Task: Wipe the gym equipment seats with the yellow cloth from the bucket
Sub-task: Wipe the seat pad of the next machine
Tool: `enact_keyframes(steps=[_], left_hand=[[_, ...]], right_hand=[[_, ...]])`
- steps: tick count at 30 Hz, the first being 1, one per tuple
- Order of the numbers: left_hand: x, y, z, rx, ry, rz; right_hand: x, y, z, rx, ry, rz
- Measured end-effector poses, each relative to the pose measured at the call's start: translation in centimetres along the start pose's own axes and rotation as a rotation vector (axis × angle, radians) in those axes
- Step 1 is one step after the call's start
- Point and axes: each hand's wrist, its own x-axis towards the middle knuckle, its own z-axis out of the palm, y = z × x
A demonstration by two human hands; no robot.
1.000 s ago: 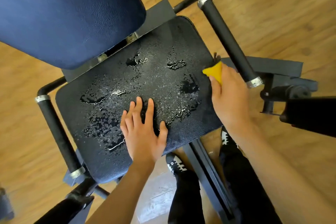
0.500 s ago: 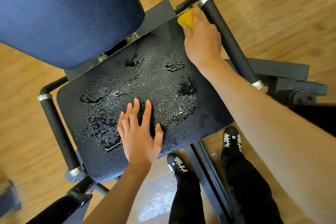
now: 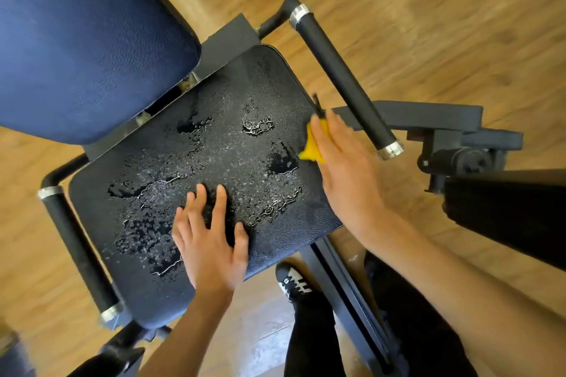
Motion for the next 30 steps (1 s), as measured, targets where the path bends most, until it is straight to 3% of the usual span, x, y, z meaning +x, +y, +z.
enact_keyframes(steps=[5,8,19,30], left_hand=[[0.0,0.0,0.2,0.015,0.025,0.028],[0.2,-0.2,0.3,0.034,0.038,0.039],[0.2,-0.3,0.2,0.054,0.011,0.070],[0.3,-0.6,0.1,0.030,0.009,0.063]], right_hand=[[12.0,-4.0,1.8,-0.089,0.012,0.029],[14.3,-5.1,2.5,-0.120,0.063,0.075],[-6.0,-4.1,-0.2,-0.247,-0.123,-0.015],[14.9,-8.5,4.2,-0.377,-0.003,-0.107]])
